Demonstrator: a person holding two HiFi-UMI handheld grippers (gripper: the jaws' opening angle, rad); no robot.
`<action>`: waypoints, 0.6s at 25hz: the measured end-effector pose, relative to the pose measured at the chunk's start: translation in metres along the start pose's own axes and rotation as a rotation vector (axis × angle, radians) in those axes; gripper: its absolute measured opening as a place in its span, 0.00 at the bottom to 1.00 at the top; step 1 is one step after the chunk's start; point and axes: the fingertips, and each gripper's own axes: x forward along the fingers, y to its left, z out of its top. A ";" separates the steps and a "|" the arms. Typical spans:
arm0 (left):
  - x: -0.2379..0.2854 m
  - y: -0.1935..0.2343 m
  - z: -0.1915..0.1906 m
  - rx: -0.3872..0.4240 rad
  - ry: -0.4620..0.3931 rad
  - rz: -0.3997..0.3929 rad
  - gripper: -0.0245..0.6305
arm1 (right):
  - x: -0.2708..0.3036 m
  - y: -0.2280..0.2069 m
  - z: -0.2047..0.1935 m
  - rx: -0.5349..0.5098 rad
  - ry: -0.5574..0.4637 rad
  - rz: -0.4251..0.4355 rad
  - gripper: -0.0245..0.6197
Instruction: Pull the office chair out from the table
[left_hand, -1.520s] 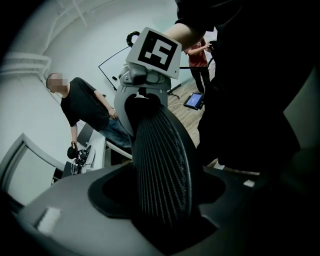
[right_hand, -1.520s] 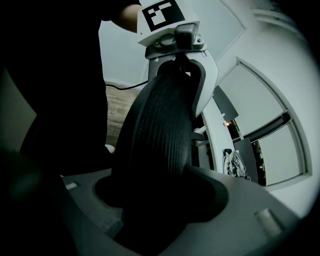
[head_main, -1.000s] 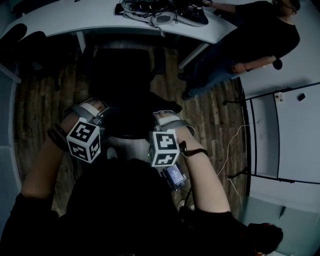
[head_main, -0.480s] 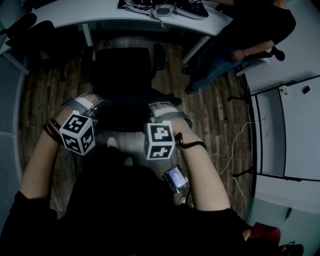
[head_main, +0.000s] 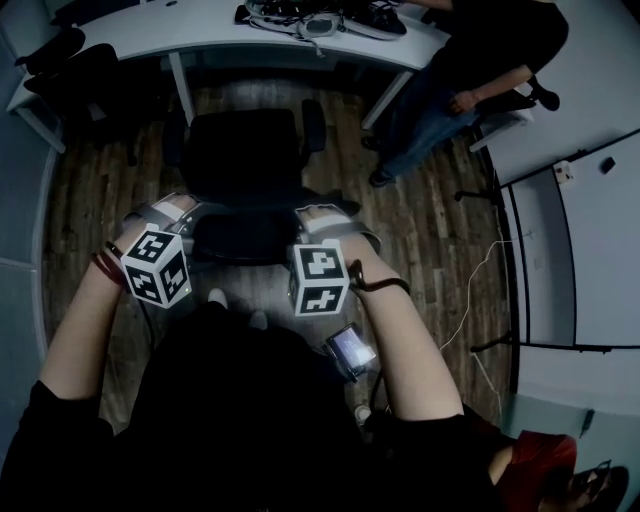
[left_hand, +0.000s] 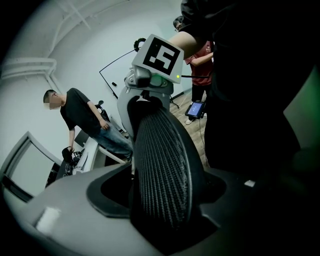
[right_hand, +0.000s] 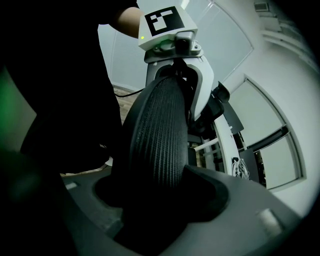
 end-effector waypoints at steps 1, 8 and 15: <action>0.000 -0.002 0.003 -0.002 -0.005 0.000 0.52 | -0.002 0.003 0.000 0.001 -0.003 -0.001 0.49; -0.011 -0.008 0.014 -0.023 -0.041 0.015 0.59 | -0.016 0.013 0.004 -0.002 0.006 -0.002 0.50; -0.098 0.005 0.060 -0.287 -0.351 0.050 0.46 | -0.131 -0.014 0.041 0.349 -0.370 -0.084 0.49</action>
